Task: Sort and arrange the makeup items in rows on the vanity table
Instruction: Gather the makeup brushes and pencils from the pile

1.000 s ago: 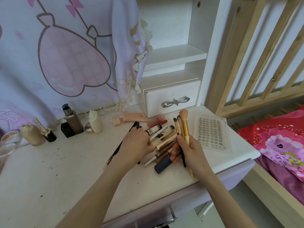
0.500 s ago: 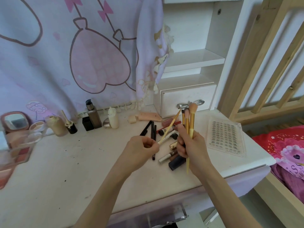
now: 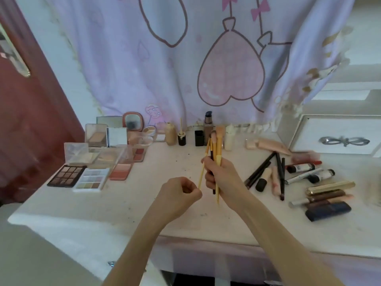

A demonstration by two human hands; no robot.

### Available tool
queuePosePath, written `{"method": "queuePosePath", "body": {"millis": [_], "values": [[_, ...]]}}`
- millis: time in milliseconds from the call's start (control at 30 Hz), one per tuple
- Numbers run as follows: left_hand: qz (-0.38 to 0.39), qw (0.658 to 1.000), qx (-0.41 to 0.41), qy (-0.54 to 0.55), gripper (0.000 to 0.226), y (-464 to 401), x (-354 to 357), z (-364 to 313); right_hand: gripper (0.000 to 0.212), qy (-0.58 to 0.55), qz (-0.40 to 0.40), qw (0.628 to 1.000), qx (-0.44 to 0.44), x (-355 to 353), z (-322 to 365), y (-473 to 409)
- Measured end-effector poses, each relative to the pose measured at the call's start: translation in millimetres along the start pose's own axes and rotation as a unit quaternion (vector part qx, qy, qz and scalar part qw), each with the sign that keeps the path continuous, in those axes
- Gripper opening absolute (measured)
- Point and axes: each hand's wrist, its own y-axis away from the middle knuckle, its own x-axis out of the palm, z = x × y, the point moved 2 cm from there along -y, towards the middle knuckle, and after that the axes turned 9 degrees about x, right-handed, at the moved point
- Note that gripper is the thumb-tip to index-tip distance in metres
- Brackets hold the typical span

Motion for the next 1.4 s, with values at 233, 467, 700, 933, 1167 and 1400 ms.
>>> {"method": "queuePosePath", "body": {"millis": [233, 467, 700, 933, 1167, 1400], "values": [[-0.158, 0.985, -0.068, -0.015, 0.007, 12.9, -67.6, 65.3, 0.015, -0.026, 0.056, 0.987, 0.148, 97.1, -16.5, -36.7], [-0.199, 0.972, -0.073, -0.100, 0.006, 9.6, -83.2, 98.1, 0.026, 0.004, 0.021, 0.981, 0.195, 127.3, -22.5, -60.5], [-0.194, 0.963, -0.012, -0.189, 0.017, 3.7, -74.0, 96.0, 0.027, 0.064, 0.015, 0.980, 0.187, 122.4, -20.4, -66.1], [-0.086, 0.940, 0.112, -0.312, 0.042, 2.2, -56.5, 96.1, 0.024, 0.112, -0.035, 0.982, 0.145, 111.2, -24.6, -69.7], [-0.119, 0.968, 0.096, -0.199, 0.043, 8.2, -52.7, 112.8, 0.026, 0.110, -0.069, 0.985, 0.112, 98.0, -24.8, -69.9], [-0.116, 0.954, 0.144, -0.235, 0.042, 11.3, -48.3, 109.9, 0.046, 0.205, -0.054, 0.976, 0.054, 92.5, -28.2, -60.7]]}}
